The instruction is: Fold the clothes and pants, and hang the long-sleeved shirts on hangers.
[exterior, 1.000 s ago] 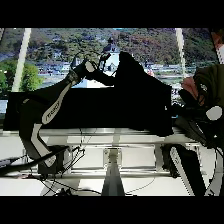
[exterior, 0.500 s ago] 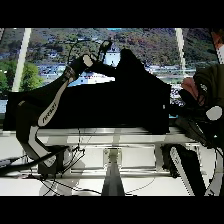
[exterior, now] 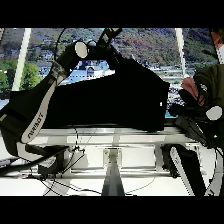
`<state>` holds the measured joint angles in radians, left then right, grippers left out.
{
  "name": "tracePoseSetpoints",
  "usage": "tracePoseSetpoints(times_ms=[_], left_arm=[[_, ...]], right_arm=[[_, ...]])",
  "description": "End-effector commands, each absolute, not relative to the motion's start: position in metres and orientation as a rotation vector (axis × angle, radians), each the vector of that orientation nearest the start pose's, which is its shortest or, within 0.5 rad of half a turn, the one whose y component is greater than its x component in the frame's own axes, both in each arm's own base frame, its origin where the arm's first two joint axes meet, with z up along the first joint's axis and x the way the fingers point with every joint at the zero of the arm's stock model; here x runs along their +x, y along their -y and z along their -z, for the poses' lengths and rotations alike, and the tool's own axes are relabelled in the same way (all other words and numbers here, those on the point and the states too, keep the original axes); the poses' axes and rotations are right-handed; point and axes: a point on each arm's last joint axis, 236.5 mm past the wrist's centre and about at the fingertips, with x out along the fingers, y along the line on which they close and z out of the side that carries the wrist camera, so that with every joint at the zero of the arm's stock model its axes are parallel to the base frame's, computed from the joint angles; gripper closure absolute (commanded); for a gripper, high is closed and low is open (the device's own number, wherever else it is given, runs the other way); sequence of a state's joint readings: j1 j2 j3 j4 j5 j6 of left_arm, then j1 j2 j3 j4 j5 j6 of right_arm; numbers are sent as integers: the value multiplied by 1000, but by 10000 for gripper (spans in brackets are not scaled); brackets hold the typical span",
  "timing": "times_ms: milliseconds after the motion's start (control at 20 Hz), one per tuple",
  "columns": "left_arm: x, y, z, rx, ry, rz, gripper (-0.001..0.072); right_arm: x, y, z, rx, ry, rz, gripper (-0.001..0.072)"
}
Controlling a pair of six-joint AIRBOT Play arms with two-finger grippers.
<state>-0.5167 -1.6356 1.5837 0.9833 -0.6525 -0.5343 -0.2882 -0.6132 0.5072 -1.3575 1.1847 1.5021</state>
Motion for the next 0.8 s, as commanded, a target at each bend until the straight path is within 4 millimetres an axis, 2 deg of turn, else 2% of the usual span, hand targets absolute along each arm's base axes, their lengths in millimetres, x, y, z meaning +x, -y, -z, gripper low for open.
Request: tracePoseSetpoints(times_ms=[0,100,200,350,450,550,650,750], left_arm=[[491,360,-148,899,-106,867,695],[505,367,-184,932,56,751,695],[514,369,-233,916,242,612,695],[514,354,-310,826,497,387,695],[509,338,-345,772,610,272,695],[510,329,-353,741,611,249,695],[518,319,-347,668,558,246,695],[532,299,-337,553,475,227,695]], right_arm=[[213,15,26,320,-1246,86,27],[213,15,26,320,-1246,86,26],[213,15,26,320,-1246,86,27],[213,15,26,320,-1246,86,26],[213,15,26,320,-1246,86,26],[213,15,26,320,-1246,86,26],[213,15,26,320,-1246,85,26],[213,15,26,320,-1246,85,26]])
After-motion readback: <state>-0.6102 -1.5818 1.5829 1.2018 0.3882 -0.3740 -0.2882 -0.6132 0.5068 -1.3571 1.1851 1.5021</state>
